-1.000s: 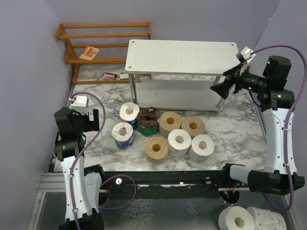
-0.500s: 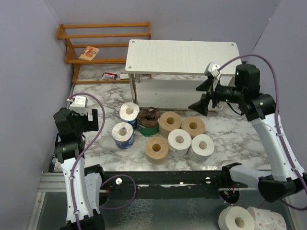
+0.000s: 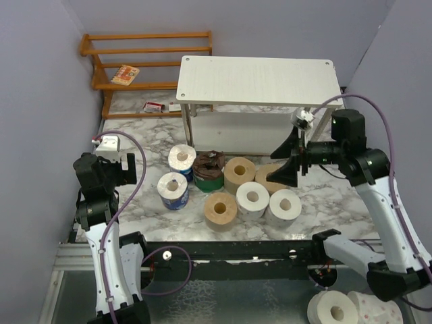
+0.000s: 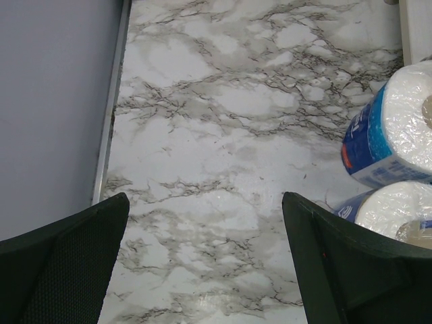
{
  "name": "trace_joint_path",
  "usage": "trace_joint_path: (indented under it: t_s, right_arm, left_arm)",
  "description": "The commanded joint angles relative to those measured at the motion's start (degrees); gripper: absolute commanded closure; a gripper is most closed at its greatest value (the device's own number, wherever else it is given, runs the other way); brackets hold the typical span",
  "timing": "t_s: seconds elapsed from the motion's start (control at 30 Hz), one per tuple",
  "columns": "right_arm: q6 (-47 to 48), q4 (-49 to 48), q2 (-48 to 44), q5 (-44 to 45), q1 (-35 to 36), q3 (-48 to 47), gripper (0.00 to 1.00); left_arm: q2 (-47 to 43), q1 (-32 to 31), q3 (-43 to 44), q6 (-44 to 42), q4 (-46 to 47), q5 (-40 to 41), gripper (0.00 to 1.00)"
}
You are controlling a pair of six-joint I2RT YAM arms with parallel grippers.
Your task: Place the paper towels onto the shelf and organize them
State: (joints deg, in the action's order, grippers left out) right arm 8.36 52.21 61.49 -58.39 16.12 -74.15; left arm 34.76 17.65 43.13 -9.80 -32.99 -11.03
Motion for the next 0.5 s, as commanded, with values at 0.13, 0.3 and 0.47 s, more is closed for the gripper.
trace_joint_path:
  t_s: [0.13,0.3,0.47]
  right_arm:
    - [15.94,10.86,3.25,5.95,0.15,3.78,0.21]
    - [25.73,13.98,2.08,17.48,0.71,4.89,0.2]
    - [32.05,15.27,3.81,24.24,2.36,3.11,0.21]
  left_arm:
    - [-0.3,0.7,-0.33,0.37,1.0,0.22,0.01]
    - [-0.08,0.97,-0.33,0.31,1.02,0.24,0.01]
    - [0.66,1.13,-0.16,0.47,1.01,0.48,0.01]
